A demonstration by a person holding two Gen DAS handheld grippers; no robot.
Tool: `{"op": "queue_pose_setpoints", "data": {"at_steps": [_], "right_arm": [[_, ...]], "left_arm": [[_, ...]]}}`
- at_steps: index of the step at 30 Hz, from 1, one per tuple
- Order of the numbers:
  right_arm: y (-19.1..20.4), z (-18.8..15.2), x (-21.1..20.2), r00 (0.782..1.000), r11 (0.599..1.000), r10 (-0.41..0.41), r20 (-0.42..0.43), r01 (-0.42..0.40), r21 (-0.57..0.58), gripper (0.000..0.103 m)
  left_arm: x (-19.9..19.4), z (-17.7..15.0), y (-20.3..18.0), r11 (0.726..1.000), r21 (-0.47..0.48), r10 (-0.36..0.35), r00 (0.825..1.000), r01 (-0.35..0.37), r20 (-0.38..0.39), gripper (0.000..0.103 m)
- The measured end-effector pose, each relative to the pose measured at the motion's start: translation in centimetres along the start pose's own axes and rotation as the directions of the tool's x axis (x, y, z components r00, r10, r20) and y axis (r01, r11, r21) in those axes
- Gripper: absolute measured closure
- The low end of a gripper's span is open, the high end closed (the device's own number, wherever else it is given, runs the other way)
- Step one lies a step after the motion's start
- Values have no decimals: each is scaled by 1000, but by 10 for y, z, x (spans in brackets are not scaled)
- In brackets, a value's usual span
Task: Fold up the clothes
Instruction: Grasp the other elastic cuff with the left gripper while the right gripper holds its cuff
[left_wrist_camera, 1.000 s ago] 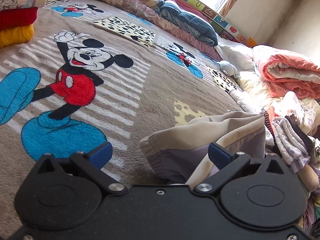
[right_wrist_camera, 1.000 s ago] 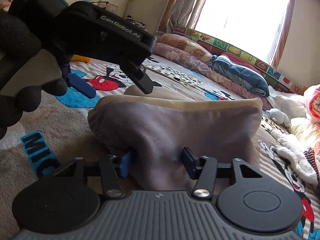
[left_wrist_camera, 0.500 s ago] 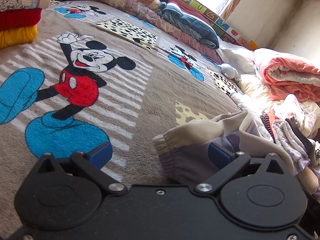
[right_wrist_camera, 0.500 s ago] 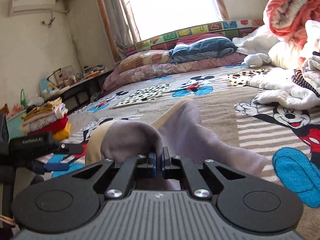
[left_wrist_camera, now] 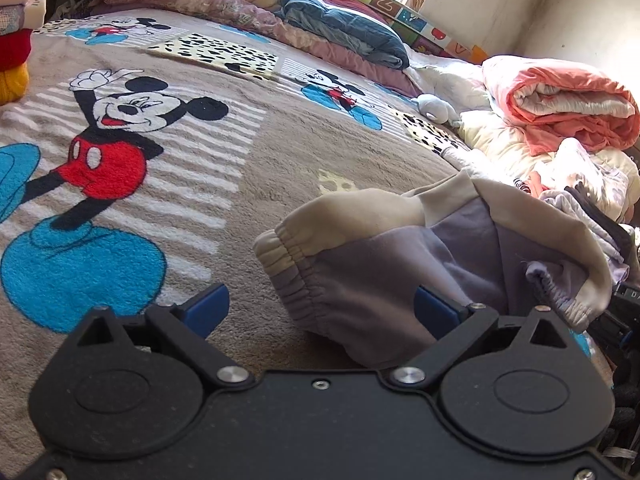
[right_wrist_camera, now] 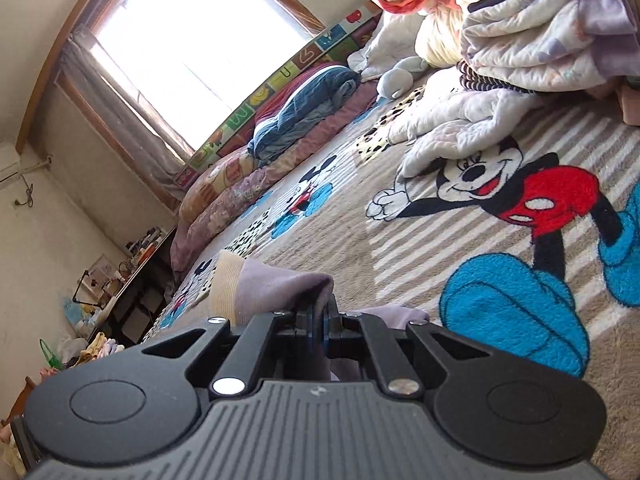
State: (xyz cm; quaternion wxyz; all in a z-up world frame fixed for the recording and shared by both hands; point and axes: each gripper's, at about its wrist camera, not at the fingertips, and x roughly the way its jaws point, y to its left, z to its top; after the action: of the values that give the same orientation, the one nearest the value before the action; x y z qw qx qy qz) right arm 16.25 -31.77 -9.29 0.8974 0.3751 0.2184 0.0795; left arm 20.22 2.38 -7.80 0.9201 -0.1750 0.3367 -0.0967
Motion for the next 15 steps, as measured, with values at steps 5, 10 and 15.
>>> {"op": "queue_pose_setpoints", "data": {"at_steps": [5, 10, 15], "right_arm": [[-28, 5, -3, 1000, 989, 1, -8, 0, 148, 90], [-51, 5, -11, 997, 945, 66, 35, -74, 317, 49], [-35, 6, -16, 992, 963, 117, 44, -124, 240, 22]], "left_arm": [[3, -2, -2, 1000, 9, -17, 1000, 17, -1, 3], [4, -1, -3, 1000, 8, -27, 1000, 27, 2, 3], [8, -1, 0, 999, -4, -36, 999, 36, 0, 6]]}}
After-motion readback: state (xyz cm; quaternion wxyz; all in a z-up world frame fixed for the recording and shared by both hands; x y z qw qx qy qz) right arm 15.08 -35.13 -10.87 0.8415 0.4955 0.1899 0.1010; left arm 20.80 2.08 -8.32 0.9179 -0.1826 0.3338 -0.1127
